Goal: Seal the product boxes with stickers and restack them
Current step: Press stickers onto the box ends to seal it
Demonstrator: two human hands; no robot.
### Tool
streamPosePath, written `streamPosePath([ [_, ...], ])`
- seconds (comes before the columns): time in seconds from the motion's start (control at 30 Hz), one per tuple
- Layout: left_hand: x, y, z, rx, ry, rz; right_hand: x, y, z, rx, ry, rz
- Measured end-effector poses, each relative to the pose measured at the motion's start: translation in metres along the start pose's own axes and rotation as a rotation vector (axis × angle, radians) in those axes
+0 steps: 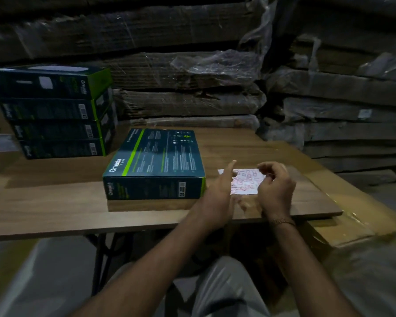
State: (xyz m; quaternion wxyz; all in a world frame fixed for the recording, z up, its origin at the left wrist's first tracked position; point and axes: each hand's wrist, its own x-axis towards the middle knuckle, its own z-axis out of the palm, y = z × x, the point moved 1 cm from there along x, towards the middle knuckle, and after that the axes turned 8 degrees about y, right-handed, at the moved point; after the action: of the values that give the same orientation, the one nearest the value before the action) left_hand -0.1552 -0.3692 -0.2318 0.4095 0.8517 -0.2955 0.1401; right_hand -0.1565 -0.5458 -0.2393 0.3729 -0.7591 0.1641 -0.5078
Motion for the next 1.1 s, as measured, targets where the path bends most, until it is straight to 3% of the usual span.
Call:
streamPosePath([
  [0.1, 0.021, 0.003, 0.012, 0.039, -0.095, -0.145, 0.012, 0.015, -0.002, -0.091, -0.067, -0.024],
  [0.2, 0.03, -0.005, 0.019, 0.076, -0.157, -0.148, 0.01, 0.026, 0.003, -0.158, -0.106, 0.012],
  [0.43, 0.038, -0.02, 0.034, 0.154, -0.083, -0.125, 0.001, 0.034, 0.012, -0.318, -0.211, -0.126],
  [0.7, 0.036, -0.021, 0.035, 0.101, -0.018, -0.162, 0.001, 0.037, 0.011, -0.158, -0.344, -0.287],
  [1.1, 0.035, -0.015, 0.029, 0.078, -0.022, -0.226, 0.0, 0.033, 0.014, -0.152, -0.48, -0.315],
])
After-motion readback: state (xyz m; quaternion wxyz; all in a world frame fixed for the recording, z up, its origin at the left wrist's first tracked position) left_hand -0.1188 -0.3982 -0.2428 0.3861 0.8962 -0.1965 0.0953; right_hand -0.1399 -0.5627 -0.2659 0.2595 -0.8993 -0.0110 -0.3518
